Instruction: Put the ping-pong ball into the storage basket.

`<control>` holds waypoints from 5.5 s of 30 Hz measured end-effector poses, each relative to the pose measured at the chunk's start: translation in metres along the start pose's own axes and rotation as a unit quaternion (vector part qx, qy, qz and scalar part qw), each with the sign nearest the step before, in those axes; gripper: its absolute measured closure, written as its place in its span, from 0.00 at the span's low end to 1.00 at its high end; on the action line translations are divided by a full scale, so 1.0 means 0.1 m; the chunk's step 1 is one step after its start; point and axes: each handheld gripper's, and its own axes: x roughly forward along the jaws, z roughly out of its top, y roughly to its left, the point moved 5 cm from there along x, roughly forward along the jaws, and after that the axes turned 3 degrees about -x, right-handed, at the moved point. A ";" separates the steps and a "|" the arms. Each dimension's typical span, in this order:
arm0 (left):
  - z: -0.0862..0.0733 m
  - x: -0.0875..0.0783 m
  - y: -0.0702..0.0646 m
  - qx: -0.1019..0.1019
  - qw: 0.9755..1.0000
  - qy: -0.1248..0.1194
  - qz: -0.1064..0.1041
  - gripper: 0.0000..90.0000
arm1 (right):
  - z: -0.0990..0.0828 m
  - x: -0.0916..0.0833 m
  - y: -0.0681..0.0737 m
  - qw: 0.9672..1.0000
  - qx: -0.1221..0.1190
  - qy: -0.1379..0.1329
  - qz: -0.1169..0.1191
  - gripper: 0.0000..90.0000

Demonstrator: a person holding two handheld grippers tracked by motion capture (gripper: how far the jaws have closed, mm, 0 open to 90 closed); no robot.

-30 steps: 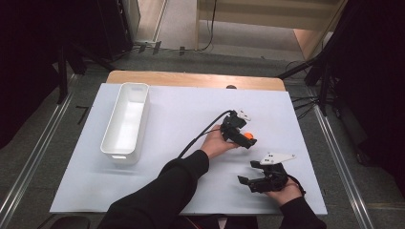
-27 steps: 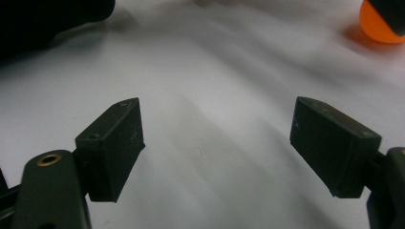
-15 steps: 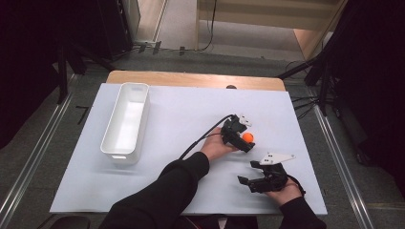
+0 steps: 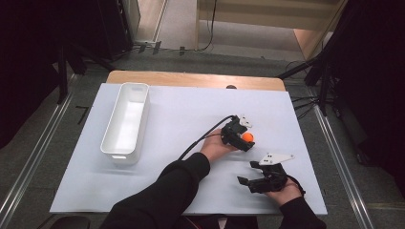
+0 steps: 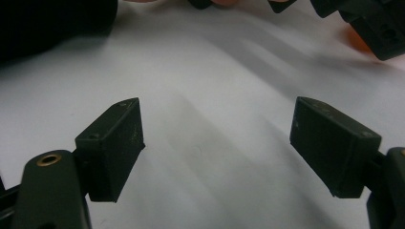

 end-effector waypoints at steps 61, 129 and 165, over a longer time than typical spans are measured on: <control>0.06 -0.51 -0.02 -0.007 0.999 -0.019 -0.044 0.56 | 0.00 0.01 0.01 1.000 -0.004 0.002 0.004 0.20; -0.29 -1.50 0.11 -0.058 0.997 -0.009 -0.049 0.56 | 0.04 0.06 0.04 1.000 -0.013 -0.004 0.011 0.20; -0.31 -1.80 0.31 -0.083 0.996 -0.002 -0.033 0.56 | 0.05 0.04 0.05 1.000 -0.014 -0.006 0.012 0.20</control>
